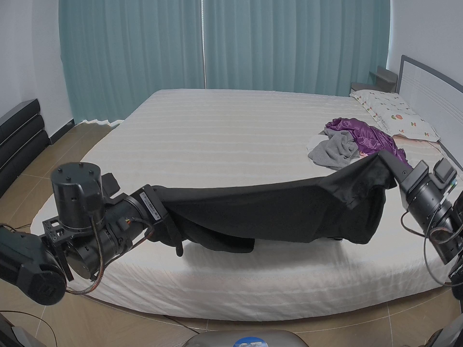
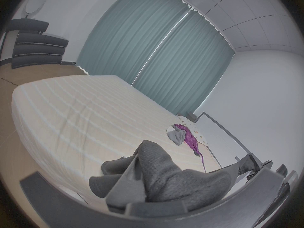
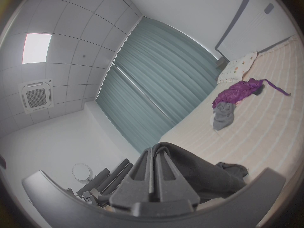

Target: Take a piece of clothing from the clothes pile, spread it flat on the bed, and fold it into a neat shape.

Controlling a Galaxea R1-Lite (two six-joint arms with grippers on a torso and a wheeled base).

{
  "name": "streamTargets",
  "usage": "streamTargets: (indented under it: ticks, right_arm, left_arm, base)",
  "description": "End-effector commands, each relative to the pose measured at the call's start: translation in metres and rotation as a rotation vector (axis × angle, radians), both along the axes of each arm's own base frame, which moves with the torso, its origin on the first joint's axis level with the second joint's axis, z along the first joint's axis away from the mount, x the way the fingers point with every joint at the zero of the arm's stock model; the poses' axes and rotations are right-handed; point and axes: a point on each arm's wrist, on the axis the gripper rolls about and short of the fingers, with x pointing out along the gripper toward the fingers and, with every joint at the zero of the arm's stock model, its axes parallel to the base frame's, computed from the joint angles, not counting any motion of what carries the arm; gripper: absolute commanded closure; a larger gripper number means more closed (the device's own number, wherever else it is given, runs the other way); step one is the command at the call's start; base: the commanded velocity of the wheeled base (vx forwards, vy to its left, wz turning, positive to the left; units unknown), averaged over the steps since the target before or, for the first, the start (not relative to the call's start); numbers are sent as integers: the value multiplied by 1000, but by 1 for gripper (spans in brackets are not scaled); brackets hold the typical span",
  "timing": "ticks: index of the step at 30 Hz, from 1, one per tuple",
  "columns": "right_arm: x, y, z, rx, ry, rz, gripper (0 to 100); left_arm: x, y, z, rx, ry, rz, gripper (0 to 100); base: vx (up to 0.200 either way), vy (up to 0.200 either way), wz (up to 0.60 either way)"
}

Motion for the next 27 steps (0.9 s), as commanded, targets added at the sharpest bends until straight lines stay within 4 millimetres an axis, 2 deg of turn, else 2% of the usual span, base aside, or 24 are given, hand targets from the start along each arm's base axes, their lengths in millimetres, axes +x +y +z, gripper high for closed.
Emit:
streamTargets:
  ticks: [1, 3, 4, 5, 6, 9, 13, 22, 27]
  right_arm:
    - [-22, -12, 75, 62, -200, -21, 100]
    - [-22, -12, 75, 62, -200, -21, 100]
    - [-12, -10, 100, 58, -205, -33, 100]
    - [-12, -10, 101, 58, -205, -34, 100]
    - [-1, -10, 111, 53, -202, -53, 100]
    - [21, -7, 113, 27, -163, -84, 100]
    - [56, -6, 106, -14, -121, -141, 100]
    - [119, 6, 78, -56, -42, -169, 100]
    - [162, 19, 54, -76, 5, -168, 100]
  left_arm:
    - [-7, 5, 58, -40, -123, 34, 100]
    - [-7, 5, 58, -40, -123, 34, 100]
    - [1, 1, 72, -22, -99, 38, 100]
    - [2, 1, 73, -21, -98, 39, 100]
    - [8, -2, 80, -21, -96, 41, 100]
    - [26, -8, 81, -12, -82, 55, 100]
    - [51, -13, 71, 17, -38, 78, 100]
    - [98, -21, 41, 33, 37, 67, 100]
    - [128, -28, 10, 65, 97, 85, 100]
  base:
    - [0, 0, 0]
    - [0, 0, 0]
    - [0, 0, 0]
    - [0, 0, 0]
    - [0, 0, 0]
    - [0, 0, 0]
    - [0, 0, 0]
    - [200, 0, 0]
    - [200, 0, 0]
